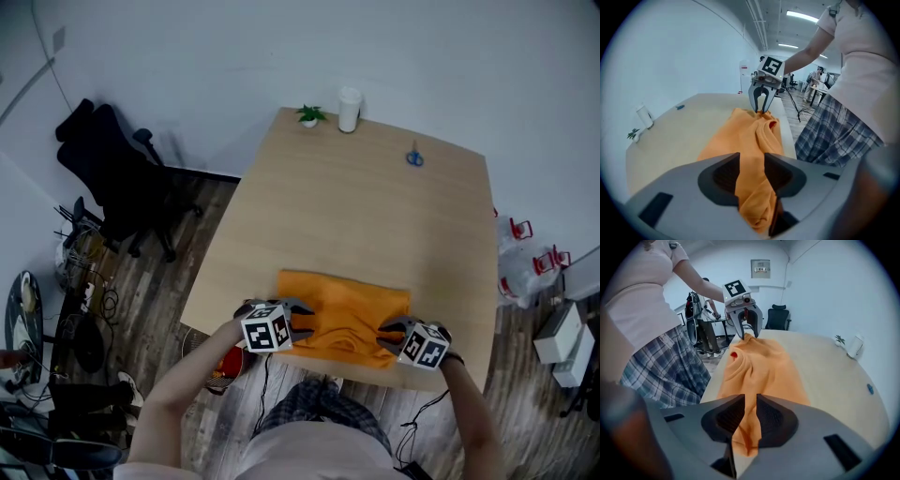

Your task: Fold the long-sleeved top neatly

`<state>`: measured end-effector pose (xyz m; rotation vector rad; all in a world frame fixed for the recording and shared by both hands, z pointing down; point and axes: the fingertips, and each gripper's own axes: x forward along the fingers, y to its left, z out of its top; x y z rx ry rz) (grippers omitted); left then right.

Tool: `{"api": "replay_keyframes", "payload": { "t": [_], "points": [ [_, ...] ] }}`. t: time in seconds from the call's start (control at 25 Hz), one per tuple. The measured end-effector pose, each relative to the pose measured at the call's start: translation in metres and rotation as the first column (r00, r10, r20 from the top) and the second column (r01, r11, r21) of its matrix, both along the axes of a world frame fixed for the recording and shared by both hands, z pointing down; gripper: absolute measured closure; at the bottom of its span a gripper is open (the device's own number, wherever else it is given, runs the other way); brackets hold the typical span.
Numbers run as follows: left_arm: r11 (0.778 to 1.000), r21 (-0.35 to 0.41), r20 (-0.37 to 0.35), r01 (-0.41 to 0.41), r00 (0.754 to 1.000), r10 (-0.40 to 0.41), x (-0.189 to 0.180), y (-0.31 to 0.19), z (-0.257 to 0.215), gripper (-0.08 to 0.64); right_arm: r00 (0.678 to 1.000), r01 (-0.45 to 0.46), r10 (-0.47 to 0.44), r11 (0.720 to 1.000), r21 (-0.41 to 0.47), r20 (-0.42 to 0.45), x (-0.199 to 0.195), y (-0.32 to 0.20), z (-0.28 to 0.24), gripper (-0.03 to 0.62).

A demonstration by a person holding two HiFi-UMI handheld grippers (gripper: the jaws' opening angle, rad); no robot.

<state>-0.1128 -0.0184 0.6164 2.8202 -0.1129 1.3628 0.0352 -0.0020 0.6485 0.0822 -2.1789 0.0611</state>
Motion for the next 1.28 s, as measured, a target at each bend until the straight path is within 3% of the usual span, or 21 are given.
{"api": "replay_keyframes", "payload": {
  "t": [0.32,0.64,0.76,0.84,0.96,1.08,1.2,1.28],
  "points": [
    [0.997,-0.046,0.095,-0.062,0.993,0.066,0.001,0.063,0.042,0.394,0.996,0.078,-0.08,0.996,-0.04,-0.046,0.0,0.067,0.03,0.502],
    [0.989,-0.082,0.045,0.121,0.992,-0.118,-0.015,0.068,0.047,0.396,1.0,0.016,-0.017,0.998,-0.054,-0.025,0.004,0.072,0.032,0.503],
    [0.975,-0.096,-0.029,0.199,0.979,-0.202,-0.015,0.058,0.031,0.396,1.0,-0.019,0.02,0.999,-0.046,0.021,0.002,0.064,0.019,0.502],
    [0.959,-0.103,-0.1,0.264,0.956,-0.274,-0.016,0.045,0.009,0.396,0.99,-0.092,0.096,0.995,-0.042,0.105,0.002,0.05,-0.003,0.503],
    [0.924,-0.11,-0.215,0.367,0.899,-0.383,-0.021,0.018,-0.029,0.394,0.933,-0.253,0.254,0.967,-0.035,0.256,0.008,0.016,-0.049,0.503],
    [0.872,-0.122,-0.338,0.474,0.806,-0.485,-0.028,-0.016,-0.07,0.394,0.819,-0.432,0.408,0.901,-0.035,0.403,0.028,-0.024,-0.092,0.503],
    [0.798,-0.131,-0.454,0.588,0.68,-0.575,-0.038,-0.051,-0.109,0.397,0.662,-0.596,0.532,0.801,-0.061,0.528,0.054,-0.061,-0.126,0.508],
    [0.724,-0.131,-0.514,0.678,0.577,-0.634,-0.051,-0.071,-0.131,0.453,0.567,-0.684,0.581,0.727,-0.06,0.585,0.073,-0.08,-0.146,0.518]
  ]
}}
